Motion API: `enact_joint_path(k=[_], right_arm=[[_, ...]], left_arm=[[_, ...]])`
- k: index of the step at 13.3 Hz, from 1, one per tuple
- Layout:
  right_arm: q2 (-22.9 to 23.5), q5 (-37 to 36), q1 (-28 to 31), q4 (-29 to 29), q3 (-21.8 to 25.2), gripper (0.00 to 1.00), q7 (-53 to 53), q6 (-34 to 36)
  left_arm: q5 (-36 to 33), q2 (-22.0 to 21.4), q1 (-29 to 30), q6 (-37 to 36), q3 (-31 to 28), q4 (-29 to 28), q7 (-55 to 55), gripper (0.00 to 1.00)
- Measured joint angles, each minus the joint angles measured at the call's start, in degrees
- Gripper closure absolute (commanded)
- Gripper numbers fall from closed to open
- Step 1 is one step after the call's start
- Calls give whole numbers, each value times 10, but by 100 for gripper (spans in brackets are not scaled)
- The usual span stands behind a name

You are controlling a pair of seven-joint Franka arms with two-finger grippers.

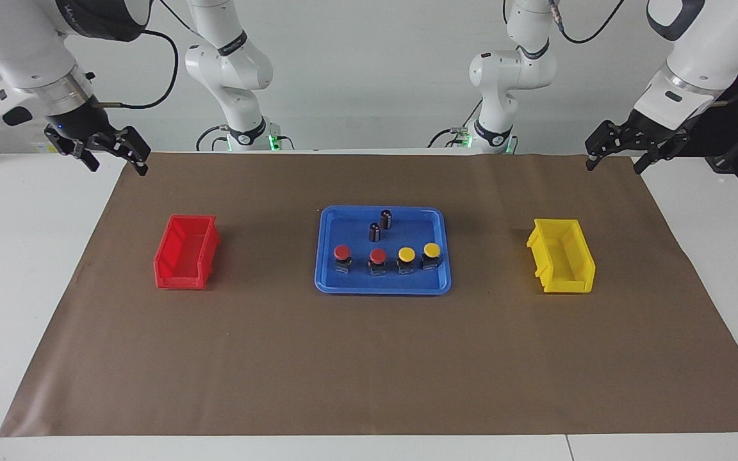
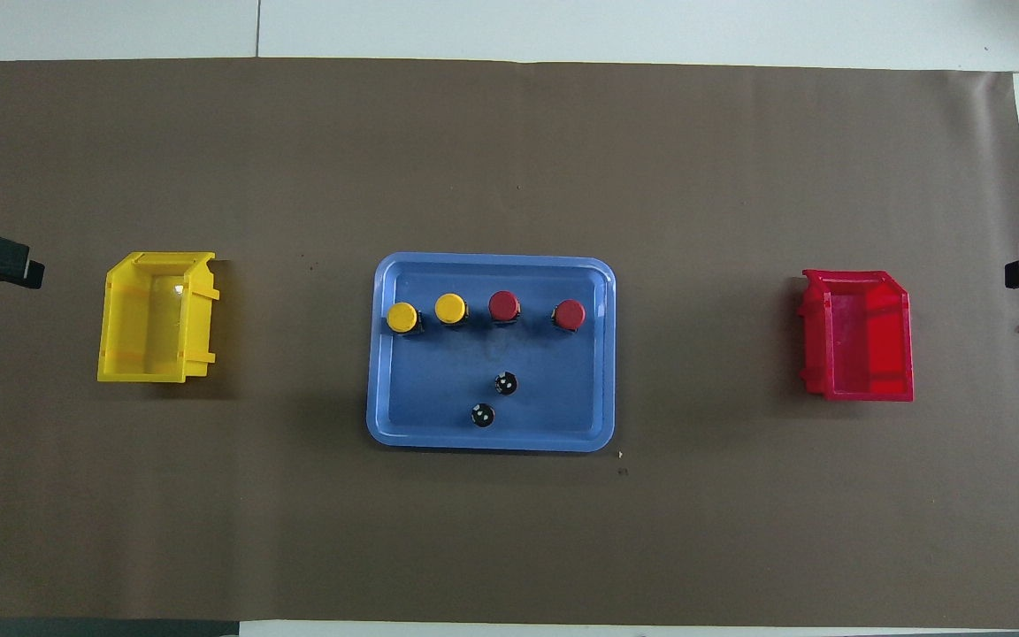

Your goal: Sort red and yellow buttons by color

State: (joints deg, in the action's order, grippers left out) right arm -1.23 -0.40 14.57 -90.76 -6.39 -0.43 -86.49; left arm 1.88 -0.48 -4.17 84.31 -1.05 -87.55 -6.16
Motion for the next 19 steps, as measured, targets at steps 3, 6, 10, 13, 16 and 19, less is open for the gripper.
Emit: enact_joint_path(k=[3,6,10,13,16,19], right_arm=[[0,0,0,0,0,0,0,0],[0,0,0,0,0,0,0,0],[0,0,0,0,0,0,0,0],[0,0,0,0,0,0,0,0],[0,-1,-4,0,0,0,-1,0],[0,-7,-15,1,-1,0,-1,-1]], left_arm=[[0,0,0,0,0,0,0,0],[0,-1,0,0,0,-1,0,0],[0,-1,0,0,0,-1,0,0],[0,-1,0,0,0,-2,0,0],[0,-1,0,0,0,-2,0,0],[0,-1,0,0,0,-2,0,0]])
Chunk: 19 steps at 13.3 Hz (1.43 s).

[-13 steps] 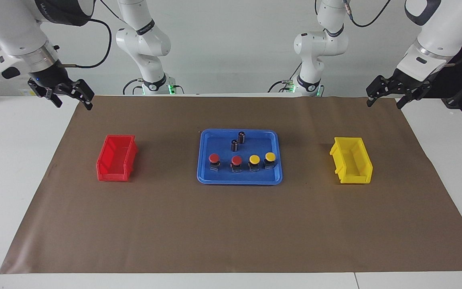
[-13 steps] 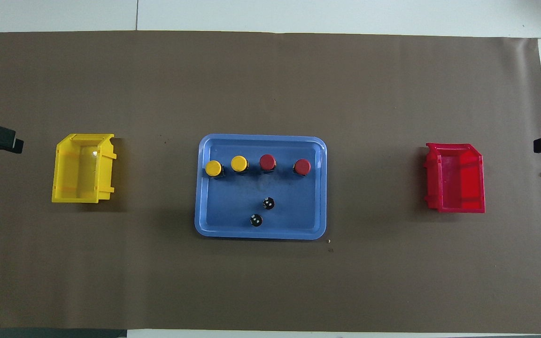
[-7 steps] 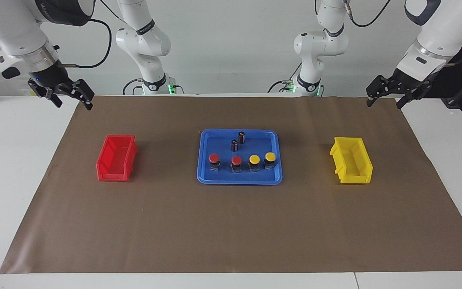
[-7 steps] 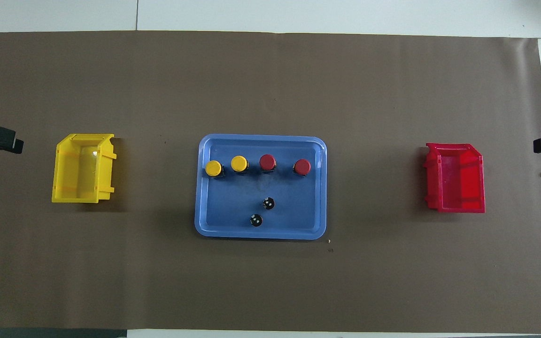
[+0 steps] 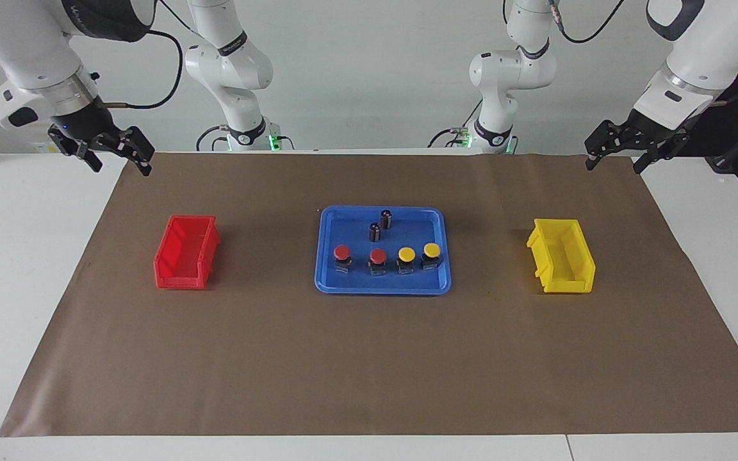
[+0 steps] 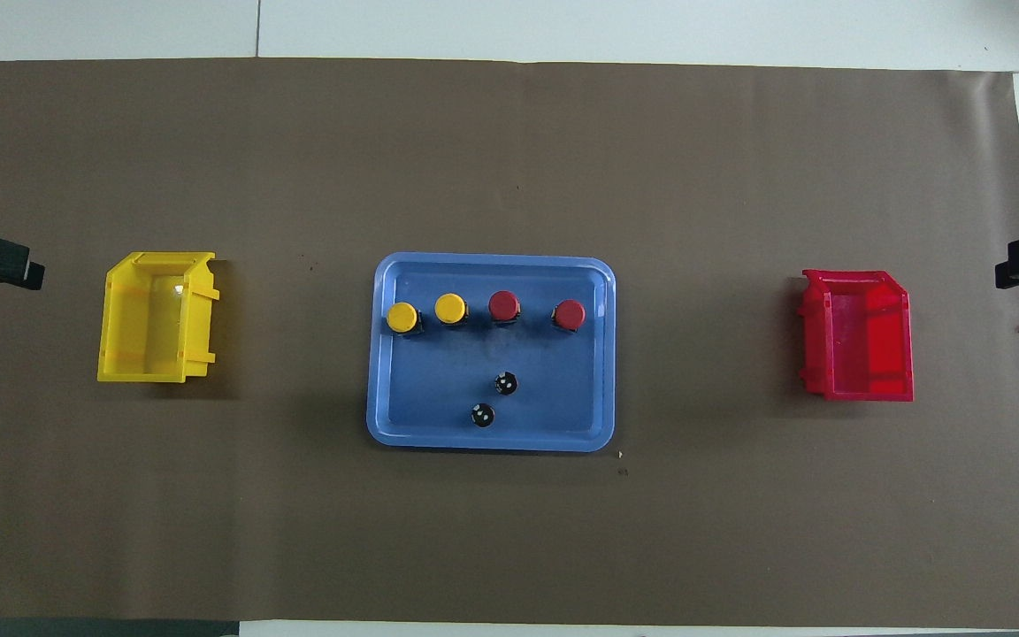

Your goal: Sort red and yellow buttons by color

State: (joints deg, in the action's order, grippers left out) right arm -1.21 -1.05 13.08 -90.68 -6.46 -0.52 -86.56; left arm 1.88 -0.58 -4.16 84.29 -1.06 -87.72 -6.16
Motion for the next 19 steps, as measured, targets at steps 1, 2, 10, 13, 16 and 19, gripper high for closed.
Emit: enact_joint_path(k=[1,2,10,13,16,19], right_arm=[[1,0,-7,5,0,0,0,-1],[6,0,-19,19,-1,0,3,1],[239,-13,-283,219,-7,0,299,-65],[272,-29,-348,147,-7,0,377,-179],[269,-32,-364,43,-7,5,387,-272],[258,-34,-377,-7,-8,9,387,-287]], left_arm=[[0,0,0,0,0,0,0,0],[0,0,0,0,0,0,0,0],[0,0,0,0,0,0,0,0],[0,0,0,0,0,0,0,0],[0,0,0,0,0,0,0,0],[0,0,0,0,0,0,0,0]])
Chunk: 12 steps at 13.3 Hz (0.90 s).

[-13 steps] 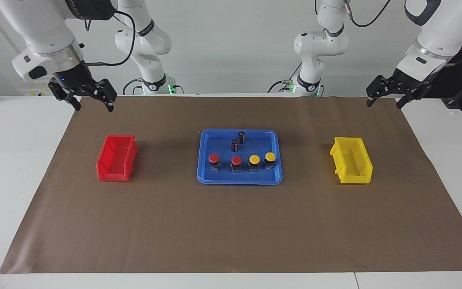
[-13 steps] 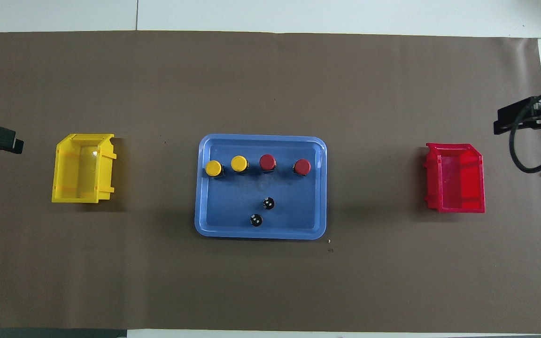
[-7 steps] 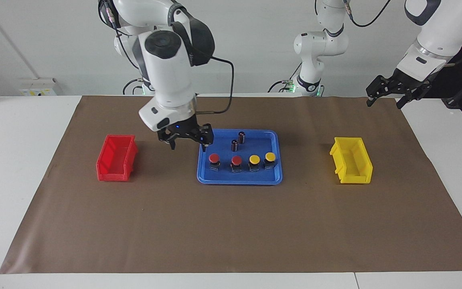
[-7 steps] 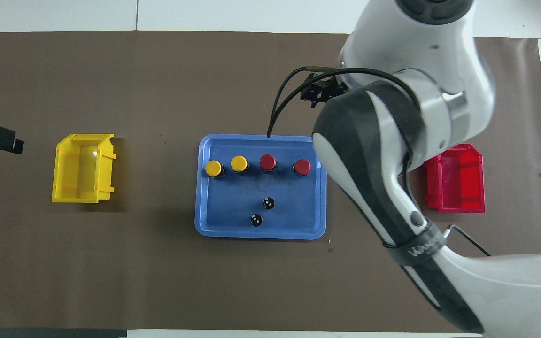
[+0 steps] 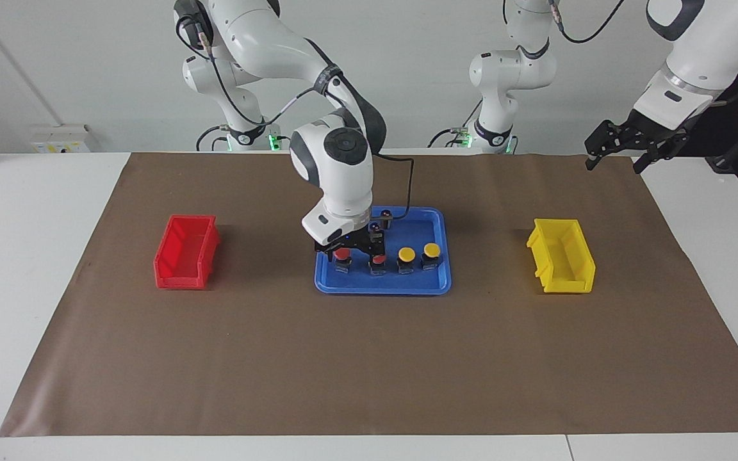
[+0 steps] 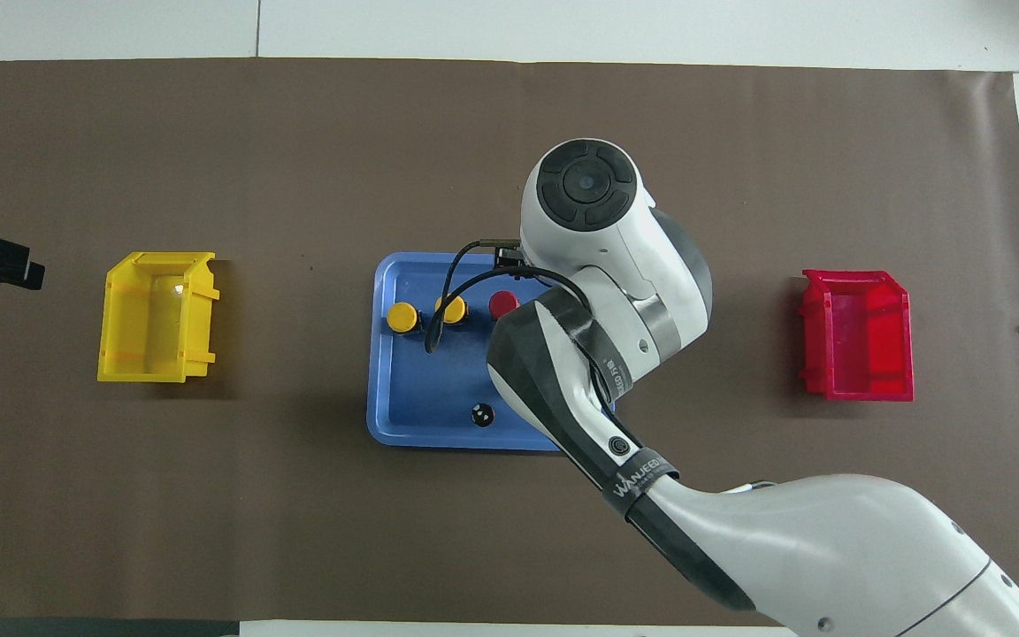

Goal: Sort red and yellow buttons by color
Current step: 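Reach the right gripper into the tray and grasp a red button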

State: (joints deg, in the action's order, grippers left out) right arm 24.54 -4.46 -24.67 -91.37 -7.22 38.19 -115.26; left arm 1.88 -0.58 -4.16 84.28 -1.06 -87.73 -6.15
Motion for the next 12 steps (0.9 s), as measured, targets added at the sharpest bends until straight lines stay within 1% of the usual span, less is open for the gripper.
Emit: enact_joint_path(k=[4,7,9,12], right_arm=[[-18,-1,3,-19,2,22,-6,0],[-23,-1,11,-37,4,23,-21,-4],[-27,-1,12,-62,4,24,-22,-31],[-38,-1,10,-110,3,29,-22,-76]], left_arm=[[0,0,0,0,0,0,0,0],[0,0,0,0,0,0,0,0],[0,0,0,0,0,0,0,0],[0,0,-1,0,2,0,0,0]])
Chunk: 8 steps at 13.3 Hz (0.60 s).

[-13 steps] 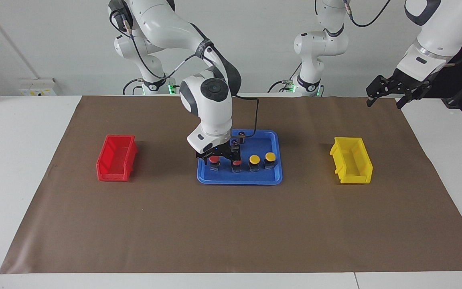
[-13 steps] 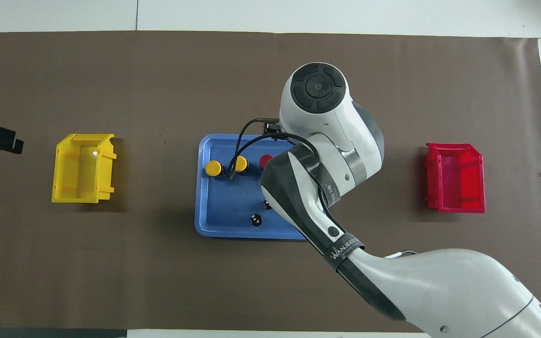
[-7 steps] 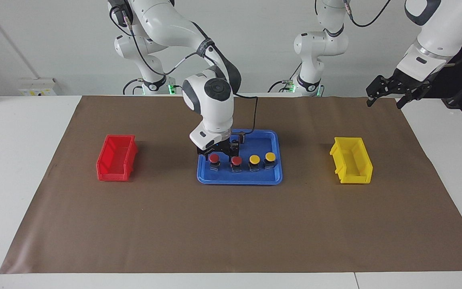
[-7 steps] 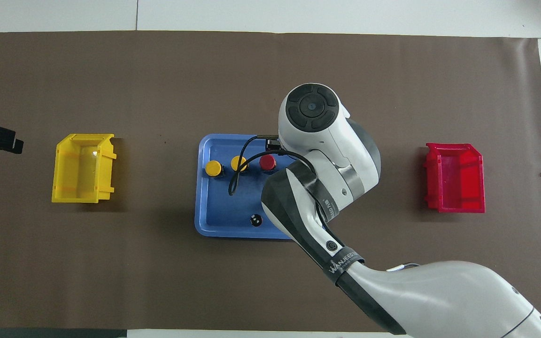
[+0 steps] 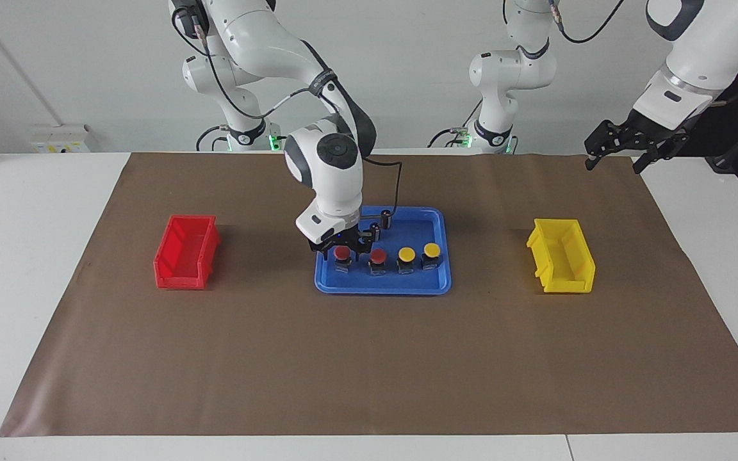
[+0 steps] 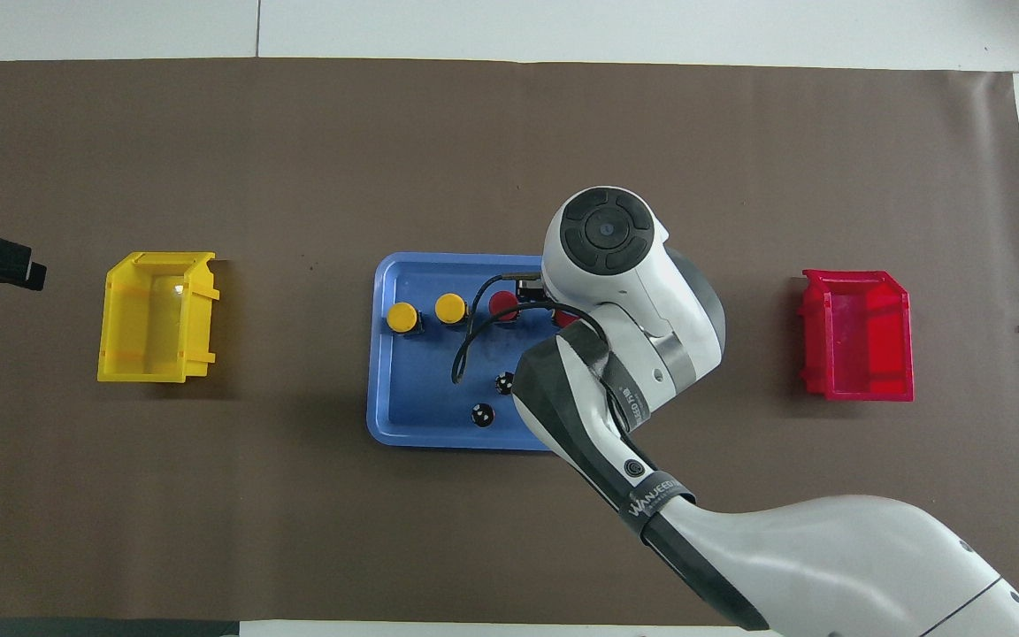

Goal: Sort red and yellow buttons by color
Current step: 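Reach the right gripper into the tray and grasp a red button, then drop the red button into the red bin while the left gripper approaches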

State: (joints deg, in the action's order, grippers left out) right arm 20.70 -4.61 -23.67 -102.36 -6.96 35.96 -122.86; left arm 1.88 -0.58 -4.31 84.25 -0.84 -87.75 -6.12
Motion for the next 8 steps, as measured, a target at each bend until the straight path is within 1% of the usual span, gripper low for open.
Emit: enact_joint_path(k=[1,4,5,7,8], right_arm=[[-4,0,0,-12,-1,35,0,-5],[-14,0,0,-32,-1,71,0,-16],[-15,0,0,-32,-1,85,0,-17],[-16,0,1,-28,0,86,0,-14],[-18,0,2,-12,1,86,-1,2]], left_arm=[[0,0,0,0,1,0,0,0],[0,0,0,0,1,0,0,0],[0,0,0,0,0,0,0,0],[0,0,1,0,-1,0,0,0],[0,0,1,0,-1,0,0,0]])
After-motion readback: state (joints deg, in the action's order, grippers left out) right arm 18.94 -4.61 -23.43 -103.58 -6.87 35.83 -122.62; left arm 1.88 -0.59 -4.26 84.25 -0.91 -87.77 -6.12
